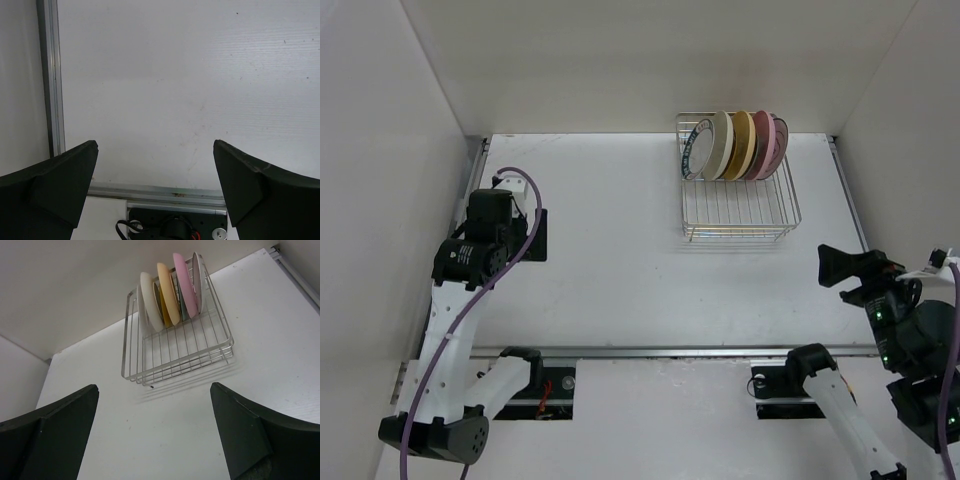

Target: Unload the plates from the dish rack

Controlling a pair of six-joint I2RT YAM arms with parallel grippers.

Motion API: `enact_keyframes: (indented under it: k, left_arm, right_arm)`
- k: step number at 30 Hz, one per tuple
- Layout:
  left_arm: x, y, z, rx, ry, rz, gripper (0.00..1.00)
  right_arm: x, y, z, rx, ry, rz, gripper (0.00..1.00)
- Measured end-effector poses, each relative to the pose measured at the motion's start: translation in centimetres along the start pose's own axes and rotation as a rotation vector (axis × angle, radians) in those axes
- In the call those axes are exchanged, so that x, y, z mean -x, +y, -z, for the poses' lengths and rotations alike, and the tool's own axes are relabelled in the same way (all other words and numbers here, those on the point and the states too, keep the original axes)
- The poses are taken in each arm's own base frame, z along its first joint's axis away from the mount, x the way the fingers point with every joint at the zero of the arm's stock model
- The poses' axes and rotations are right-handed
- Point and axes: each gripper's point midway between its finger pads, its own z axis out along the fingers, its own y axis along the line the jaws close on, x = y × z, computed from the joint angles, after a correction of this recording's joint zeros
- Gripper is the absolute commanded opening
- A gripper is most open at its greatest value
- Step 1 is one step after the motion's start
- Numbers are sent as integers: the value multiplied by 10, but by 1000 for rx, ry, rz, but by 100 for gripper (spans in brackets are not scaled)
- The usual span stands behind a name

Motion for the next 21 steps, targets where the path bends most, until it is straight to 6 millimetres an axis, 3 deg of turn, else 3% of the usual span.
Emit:
enact_keyframes:
  k: [11, 21]
  left_arm:
    - [-1, 3, -1, -2, 5, 2, 100]
    - [-3, 1, -9, -2, 40, -10, 100]
  right_arm:
    - [11, -2, -5, -47, -16, 5, 99]
    - [-1, 1, -54, -140, 79, 49, 99]
